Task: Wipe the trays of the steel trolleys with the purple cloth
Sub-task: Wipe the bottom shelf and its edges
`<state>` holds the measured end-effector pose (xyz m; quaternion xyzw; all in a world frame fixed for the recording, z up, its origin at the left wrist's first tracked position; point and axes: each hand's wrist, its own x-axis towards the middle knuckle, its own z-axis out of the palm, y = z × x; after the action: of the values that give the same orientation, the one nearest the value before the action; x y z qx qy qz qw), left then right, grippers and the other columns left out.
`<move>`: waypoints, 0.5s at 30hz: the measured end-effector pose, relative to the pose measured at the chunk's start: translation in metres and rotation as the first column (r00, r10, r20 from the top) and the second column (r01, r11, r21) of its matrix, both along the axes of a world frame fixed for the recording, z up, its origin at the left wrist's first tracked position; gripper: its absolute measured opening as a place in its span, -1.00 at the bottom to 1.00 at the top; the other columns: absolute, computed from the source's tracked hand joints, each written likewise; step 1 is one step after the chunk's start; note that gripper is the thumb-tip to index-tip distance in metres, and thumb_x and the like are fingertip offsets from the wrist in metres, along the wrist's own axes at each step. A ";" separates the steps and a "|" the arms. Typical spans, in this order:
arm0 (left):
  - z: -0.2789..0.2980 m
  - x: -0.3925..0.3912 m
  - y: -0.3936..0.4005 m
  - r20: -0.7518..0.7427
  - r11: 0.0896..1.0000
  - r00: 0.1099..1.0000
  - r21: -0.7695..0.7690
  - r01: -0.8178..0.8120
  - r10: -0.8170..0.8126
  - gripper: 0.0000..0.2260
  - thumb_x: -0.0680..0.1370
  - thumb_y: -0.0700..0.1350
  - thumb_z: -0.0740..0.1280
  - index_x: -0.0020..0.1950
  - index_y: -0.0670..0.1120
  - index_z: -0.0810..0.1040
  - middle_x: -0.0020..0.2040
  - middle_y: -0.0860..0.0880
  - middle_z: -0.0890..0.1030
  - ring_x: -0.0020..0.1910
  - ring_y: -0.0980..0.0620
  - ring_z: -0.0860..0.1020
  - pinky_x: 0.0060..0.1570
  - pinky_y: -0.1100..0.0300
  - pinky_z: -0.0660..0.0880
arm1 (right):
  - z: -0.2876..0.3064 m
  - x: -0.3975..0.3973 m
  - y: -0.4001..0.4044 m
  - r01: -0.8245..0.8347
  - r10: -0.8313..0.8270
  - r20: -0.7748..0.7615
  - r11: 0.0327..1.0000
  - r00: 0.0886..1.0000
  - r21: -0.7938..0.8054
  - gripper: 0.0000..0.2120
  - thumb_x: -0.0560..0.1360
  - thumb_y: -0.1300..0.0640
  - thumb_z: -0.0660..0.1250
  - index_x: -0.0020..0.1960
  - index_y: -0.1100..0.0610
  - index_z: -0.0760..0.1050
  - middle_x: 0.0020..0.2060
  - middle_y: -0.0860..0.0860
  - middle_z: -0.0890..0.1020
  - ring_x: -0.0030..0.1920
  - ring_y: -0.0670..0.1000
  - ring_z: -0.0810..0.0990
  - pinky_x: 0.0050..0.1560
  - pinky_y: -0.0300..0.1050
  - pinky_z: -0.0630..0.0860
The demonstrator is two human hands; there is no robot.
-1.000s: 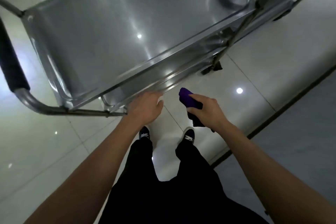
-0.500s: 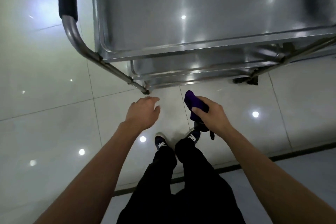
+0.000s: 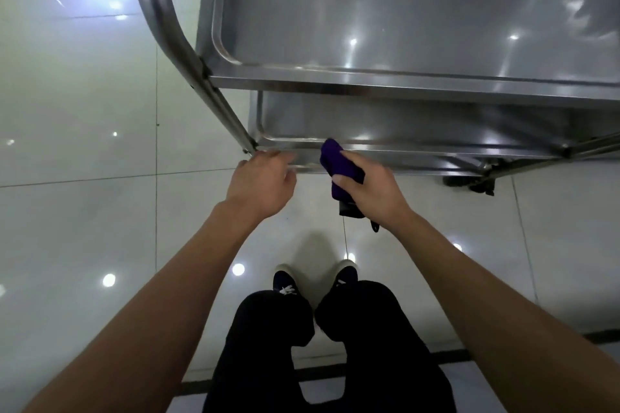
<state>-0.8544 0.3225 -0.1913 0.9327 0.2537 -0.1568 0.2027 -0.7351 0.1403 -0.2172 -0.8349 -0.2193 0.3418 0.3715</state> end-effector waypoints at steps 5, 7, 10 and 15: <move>-0.054 0.017 0.017 0.019 0.999 0.999 0.035 -0.031 0.031 -0.70 0.62 -0.05 0.21 0.34 -0.01 0.51 0.28 -0.09 0.57 0.20 -0.16 0.53 0.17 -0.05 0.48 | -0.049 0.029 0.033 -0.019 0.014 0.073 0.997 0.997 0.071 -0.47 0.56 0.05 0.39 0.49 0.01 0.36 0.28 -0.04 0.56 0.20 -0.07 0.53 0.25 -0.03 0.55; -0.071 0.024 0.026 0.058 0.997 0.997 0.053 -0.062 0.059 -0.68 0.62 -0.04 0.21 0.37 -0.01 0.51 0.28 -0.08 0.58 0.20 -0.15 0.53 0.16 -0.03 0.49 | -0.068 0.042 0.047 -0.028 0.015 0.106 0.992 0.994 0.120 -0.48 0.55 0.04 0.40 0.48 0.01 0.37 0.31 -0.04 0.55 0.25 -0.06 0.53 0.30 -0.01 0.52; -0.095 0.033 0.039 0.092 0.992 0.991 0.073 -0.102 0.095 -0.66 0.64 -0.02 0.19 0.40 0.00 0.49 0.31 -0.06 0.56 0.25 -0.12 0.51 0.18 -0.04 0.50 | -0.096 0.058 0.069 -0.041 0.009 0.176 0.984 0.984 0.176 -0.49 0.55 0.00 0.40 0.46 -0.01 0.40 0.32 -0.05 0.55 0.27 -0.06 0.52 0.32 0.02 0.50; -0.135 0.042 0.052 0.141 0.972 0.990 0.233 -0.037 0.004 -0.69 0.64 -0.07 0.18 0.37 -0.05 0.50 0.30 -0.07 0.55 0.27 -0.09 0.50 0.21 -0.07 0.50 | -0.138 0.074 0.103 -0.123 0.043 0.286 0.955 0.957 0.268 -0.45 0.54 -0.06 0.37 0.49 -0.04 0.35 0.35 -0.05 0.52 0.31 -0.04 0.50 0.32 0.05 0.50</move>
<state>-0.8124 0.3745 -0.3259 0.9562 0.2653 -0.0581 0.1096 -0.6610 0.2432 -0.3553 -0.8025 -0.3510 0.2024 0.4380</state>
